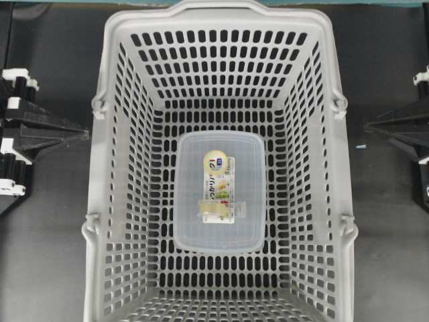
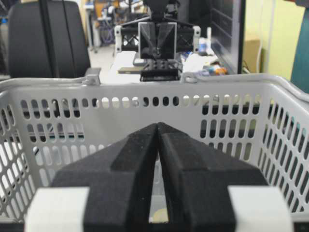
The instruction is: Pick up the tape dispenser from the shopping basket with the left arm.
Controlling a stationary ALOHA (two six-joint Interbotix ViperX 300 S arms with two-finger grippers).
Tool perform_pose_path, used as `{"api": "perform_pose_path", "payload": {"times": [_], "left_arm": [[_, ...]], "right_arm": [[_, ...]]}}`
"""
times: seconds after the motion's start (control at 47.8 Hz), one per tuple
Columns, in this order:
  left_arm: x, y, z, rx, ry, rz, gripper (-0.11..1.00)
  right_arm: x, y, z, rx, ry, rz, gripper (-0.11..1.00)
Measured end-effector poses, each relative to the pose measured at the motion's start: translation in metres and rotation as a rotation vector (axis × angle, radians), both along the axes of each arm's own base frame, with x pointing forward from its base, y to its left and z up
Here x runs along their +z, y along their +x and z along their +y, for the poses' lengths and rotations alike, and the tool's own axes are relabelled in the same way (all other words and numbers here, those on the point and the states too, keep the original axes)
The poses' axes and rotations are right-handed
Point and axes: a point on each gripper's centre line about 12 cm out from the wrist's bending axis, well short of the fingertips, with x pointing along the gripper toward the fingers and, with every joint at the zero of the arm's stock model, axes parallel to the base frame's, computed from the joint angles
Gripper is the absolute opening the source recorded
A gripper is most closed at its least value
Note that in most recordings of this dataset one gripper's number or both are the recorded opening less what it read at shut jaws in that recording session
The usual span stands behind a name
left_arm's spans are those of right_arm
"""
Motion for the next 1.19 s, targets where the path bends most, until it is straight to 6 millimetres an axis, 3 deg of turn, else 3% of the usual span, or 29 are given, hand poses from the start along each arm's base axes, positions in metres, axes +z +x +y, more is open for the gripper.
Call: {"api": "perform_pose_path", "payload": {"times": [0.084,0.334,0.627,0.732,0.899,0.982,1.087,1.191], "left_arm": [[0.003,0.002,0.0,-0.004,-0.002,0.014,0.0],[0.044,0.024,-0.004,-0.016,-0.006,0.147,0.0],[0.062,0.069,-0.012,-0.034,0.006,0.437,0.0],[0.063,0.088,-0.014,-0.034,0.009,0.515,0.0],[0.063,0.119,-0.017,-0.037,0.017,0.605,0.0],[0.057,0.132,-0.019,-0.038,0.015,0.664,0.01],[0.052,0.149,-0.02,-0.032,0.012,0.728,0.15],[0.042,0.166,-0.024,-0.036,0.013,0.792,0.45]], "right_arm": [[0.0,0.0,0.0,0.0,0.005,0.003,0.0],[0.0,0.003,-0.001,-0.004,0.066,0.106,0.0],[-0.004,0.002,-0.002,-0.013,0.07,0.217,0.02],[-0.006,0.002,-0.002,-0.013,0.07,0.24,0.2],[-0.003,0.0,-0.003,-0.015,0.071,0.23,0.67],[-0.002,-0.001,-0.003,-0.014,0.071,0.225,0.74],[-0.001,-0.002,-0.002,-0.013,0.072,0.222,0.72],[-0.001,-0.002,-0.002,-0.013,0.07,0.222,0.7]]}}
